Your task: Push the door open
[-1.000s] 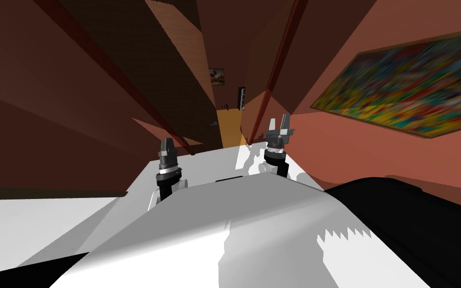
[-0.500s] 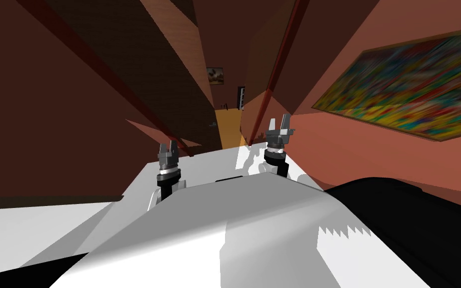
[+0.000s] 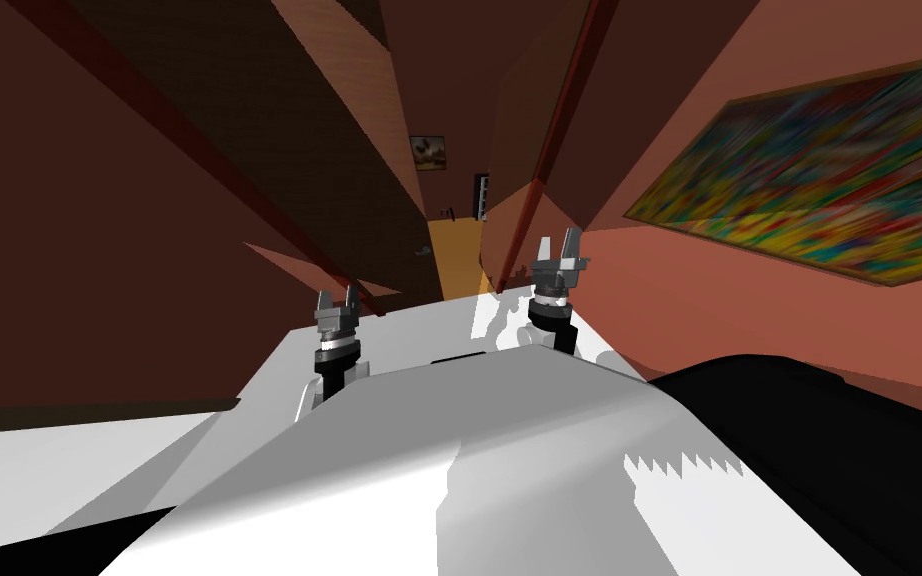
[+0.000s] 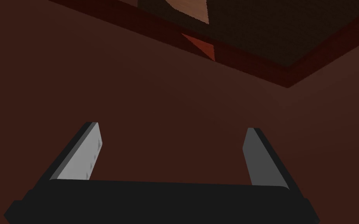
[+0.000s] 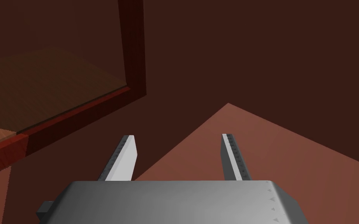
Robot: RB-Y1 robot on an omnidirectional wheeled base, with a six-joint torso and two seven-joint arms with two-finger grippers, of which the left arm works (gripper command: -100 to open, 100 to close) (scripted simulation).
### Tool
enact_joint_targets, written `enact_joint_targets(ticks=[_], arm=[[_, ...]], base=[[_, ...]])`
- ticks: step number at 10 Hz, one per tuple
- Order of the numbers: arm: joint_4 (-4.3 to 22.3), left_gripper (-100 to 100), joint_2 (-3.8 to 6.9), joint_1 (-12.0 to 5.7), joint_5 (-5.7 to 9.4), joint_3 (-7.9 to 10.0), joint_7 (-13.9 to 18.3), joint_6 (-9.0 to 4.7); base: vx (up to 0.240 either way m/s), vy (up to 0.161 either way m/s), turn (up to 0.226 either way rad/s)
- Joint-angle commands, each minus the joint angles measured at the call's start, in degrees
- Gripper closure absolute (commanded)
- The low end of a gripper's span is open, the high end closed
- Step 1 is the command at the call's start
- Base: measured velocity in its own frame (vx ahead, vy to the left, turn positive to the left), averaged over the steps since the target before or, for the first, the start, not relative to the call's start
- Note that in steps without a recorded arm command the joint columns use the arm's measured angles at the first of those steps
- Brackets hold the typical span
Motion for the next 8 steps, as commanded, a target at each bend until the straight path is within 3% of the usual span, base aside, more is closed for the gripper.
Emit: enact_joint_targets(ticks=[1,8], arm=[[1.74,-100,0.13,-0.58,-1.09,1.05,-2.86,-0.60],[7.51,-100,0.27,-2.23,-4.89,4.59,-12.39,-2.60]], base=[[0.069,-0.017,-0.023],[0.078,-0.028,-0.013]])
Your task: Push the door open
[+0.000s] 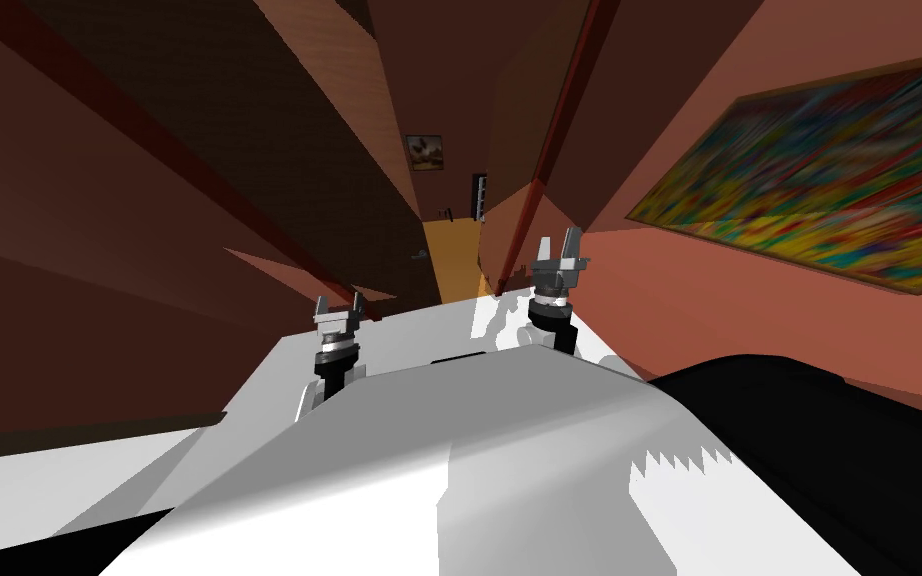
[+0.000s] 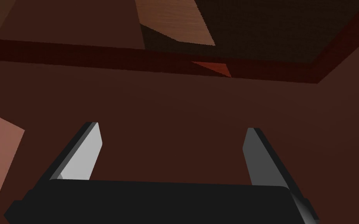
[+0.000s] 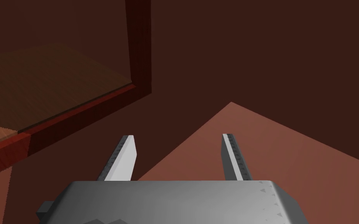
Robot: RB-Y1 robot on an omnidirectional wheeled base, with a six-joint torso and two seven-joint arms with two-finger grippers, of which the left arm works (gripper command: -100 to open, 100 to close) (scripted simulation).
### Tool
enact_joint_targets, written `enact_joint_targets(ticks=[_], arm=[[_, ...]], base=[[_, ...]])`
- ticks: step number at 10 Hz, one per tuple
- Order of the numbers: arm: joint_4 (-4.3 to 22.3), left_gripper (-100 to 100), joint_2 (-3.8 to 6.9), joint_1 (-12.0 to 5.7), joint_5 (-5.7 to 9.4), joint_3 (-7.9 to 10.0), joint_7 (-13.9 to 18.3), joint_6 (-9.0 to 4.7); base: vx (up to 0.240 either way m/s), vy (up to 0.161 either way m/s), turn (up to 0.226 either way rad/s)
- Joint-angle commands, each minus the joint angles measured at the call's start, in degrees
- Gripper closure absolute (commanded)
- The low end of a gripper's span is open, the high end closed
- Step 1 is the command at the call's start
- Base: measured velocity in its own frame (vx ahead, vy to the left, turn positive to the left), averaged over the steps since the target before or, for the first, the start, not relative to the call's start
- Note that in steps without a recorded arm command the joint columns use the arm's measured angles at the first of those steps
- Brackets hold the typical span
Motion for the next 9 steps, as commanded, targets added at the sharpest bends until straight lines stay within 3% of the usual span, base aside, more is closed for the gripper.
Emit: enact_joint_targets(ticks=[1,9], arm=[[1.95,-100,0.15,-0.56,-1.09,1.19,-2.86,-0.74],[9.11,-100,0.06,-2.60,-5.81,5.59,-14.41,-3.22]], base=[[0.075,-0.038,-0.023],[0.079,-0.028,-0.015]])
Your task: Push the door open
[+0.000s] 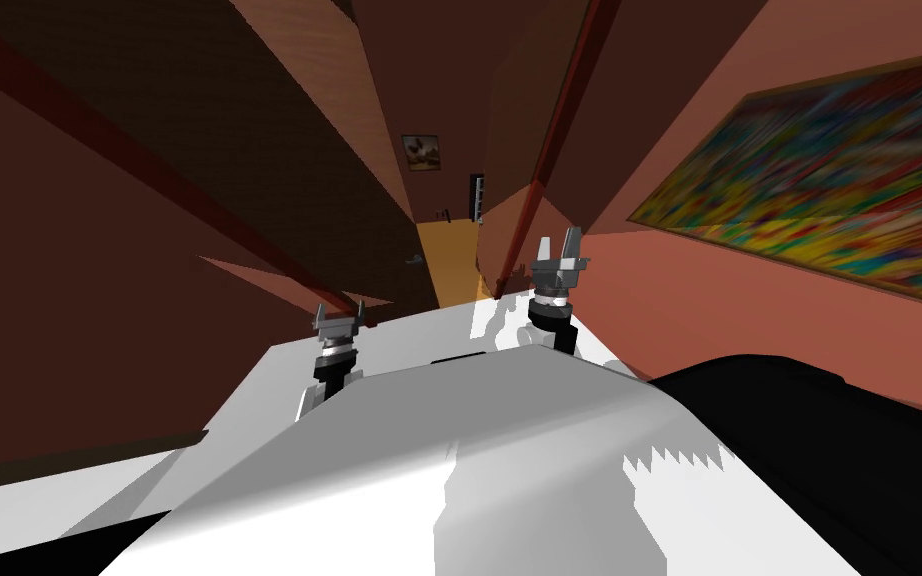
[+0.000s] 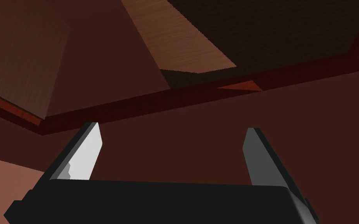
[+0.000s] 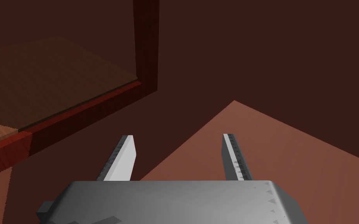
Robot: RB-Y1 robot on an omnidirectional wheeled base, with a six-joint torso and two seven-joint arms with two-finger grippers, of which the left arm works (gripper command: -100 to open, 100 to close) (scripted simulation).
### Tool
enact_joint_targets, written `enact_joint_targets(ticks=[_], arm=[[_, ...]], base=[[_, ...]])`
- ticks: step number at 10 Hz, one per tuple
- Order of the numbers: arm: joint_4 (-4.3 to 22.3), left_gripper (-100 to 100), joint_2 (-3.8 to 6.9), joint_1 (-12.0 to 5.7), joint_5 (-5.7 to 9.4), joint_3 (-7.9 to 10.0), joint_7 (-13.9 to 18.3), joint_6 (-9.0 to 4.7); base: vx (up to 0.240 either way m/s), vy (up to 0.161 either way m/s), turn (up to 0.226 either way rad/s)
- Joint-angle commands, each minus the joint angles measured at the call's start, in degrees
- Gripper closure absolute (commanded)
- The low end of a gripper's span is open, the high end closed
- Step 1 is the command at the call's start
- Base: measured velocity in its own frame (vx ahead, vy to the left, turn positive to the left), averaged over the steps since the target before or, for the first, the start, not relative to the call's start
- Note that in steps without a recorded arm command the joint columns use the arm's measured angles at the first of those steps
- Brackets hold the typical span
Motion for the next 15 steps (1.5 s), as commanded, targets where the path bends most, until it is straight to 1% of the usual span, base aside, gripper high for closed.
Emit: enact_joint_targets(ticks=[1,2,3,6,7,9,10,13,14,15], arm=[[2.16,-100,0.12,-0.68,-1.11,1.25,-2.86,-0.78],[3.36,-100,0.06,-1.02,-1.90,1.98,-4.46,-1.19],[3.36,-100,0.06,-1.02,-1.90,1.98,-4.96,-1.19],[6.95,-100,-0.14,-2.04,-4.27,4.19,-10.08,-2.43],[6.95,-100,-0.14,-2.04,-4.27,4.19,-10.66,-2.43],[9.35,-100,-0.28,-2.73,-5.85,5.66,-14.13,-3.26],[9.35,-100,-0.28,-2.73,-5.85,5.66,-14.46,-3.26],[12.84,-100,-0.61,-3.72,-8.15,7.81,-19.67,-4.47],[12.84,-100,-0.61,-3.72,-8.15,7.81,-20.12,-4.47],[14.01,-100,-0.72,-4.05,-8.92,8.52,-22.01,-4.87]], base=[[0.079,-0.027,-0.022],[0.096,-0.030,-0.023],[0.071,-0.023,-0.002],[0.082,-0.026,-0.018],[0.069,-0.023,-0.006],[0.073,-0.025,-0.018],[0.064,-0.027,-0.004],[0.078,-0.025,-0.019],[0.065,-0.022,-0.004],[0.058,-0.026,-0.012]])
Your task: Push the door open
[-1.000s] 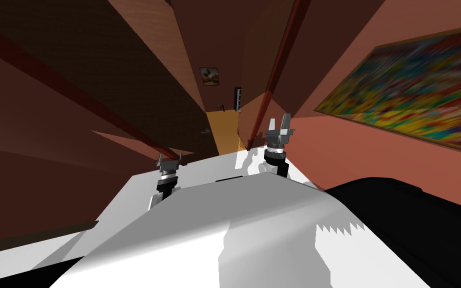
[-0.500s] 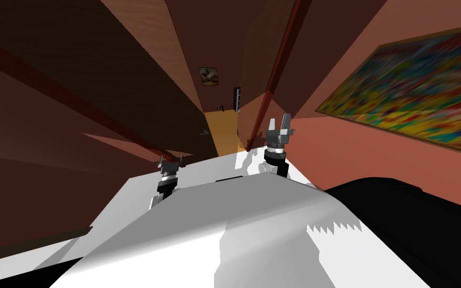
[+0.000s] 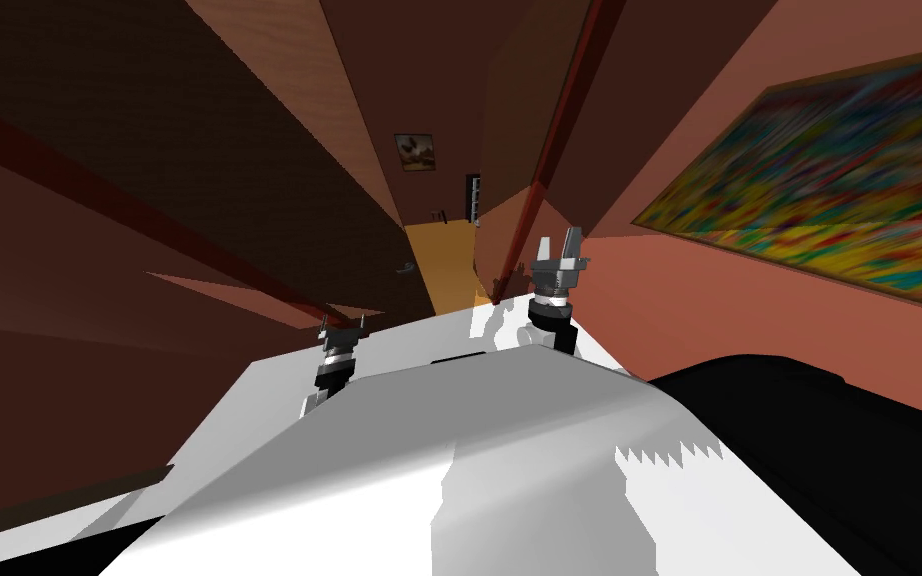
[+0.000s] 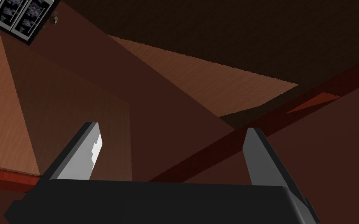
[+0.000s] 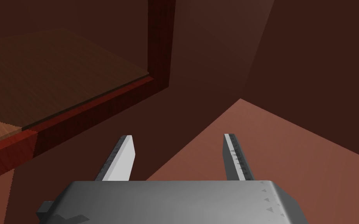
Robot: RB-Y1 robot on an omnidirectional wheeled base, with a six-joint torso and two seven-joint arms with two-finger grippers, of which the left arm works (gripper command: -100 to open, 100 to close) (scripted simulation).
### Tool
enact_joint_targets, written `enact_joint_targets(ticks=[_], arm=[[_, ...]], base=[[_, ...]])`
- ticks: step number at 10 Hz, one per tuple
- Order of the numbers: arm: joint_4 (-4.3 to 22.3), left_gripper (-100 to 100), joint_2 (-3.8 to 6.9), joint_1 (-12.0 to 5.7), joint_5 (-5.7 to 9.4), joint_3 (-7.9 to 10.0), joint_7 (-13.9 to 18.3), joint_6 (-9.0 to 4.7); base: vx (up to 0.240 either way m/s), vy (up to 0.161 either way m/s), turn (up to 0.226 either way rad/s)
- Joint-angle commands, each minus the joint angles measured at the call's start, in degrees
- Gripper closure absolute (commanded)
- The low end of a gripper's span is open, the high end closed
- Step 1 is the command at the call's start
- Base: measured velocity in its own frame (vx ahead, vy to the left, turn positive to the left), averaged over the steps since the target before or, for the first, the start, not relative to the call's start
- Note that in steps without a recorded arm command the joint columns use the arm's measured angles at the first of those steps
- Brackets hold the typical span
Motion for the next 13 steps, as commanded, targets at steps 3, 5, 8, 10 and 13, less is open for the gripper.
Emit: enact_joint_targets(ticks=[3,5,8,10,13], arm=[[2.98,-100,-0.28,-0.84,-1.92,1.81,-4.95,-1.06],[5.18,-100,-0.58,-1.46,-3.37,3.16,-8.48,-1.82],[7.36,-100,-0.89,-2.09,-4.81,4.50,-12.33,-2.58],[9.55,-100,-1.21,-2.71,-6.25,5.85,-15.90,-3.34],[12.55,-100,-1.77,-3.57,-8.23,7.69,-20.88,-4.37]], base=[[0.087,-0.025,-0.016],[0.070,-0.016,-0.016],[0.085,-0.025,-0.013],[0.070,-0.019,-0.016],[0.105,-0.025,-0.019]])
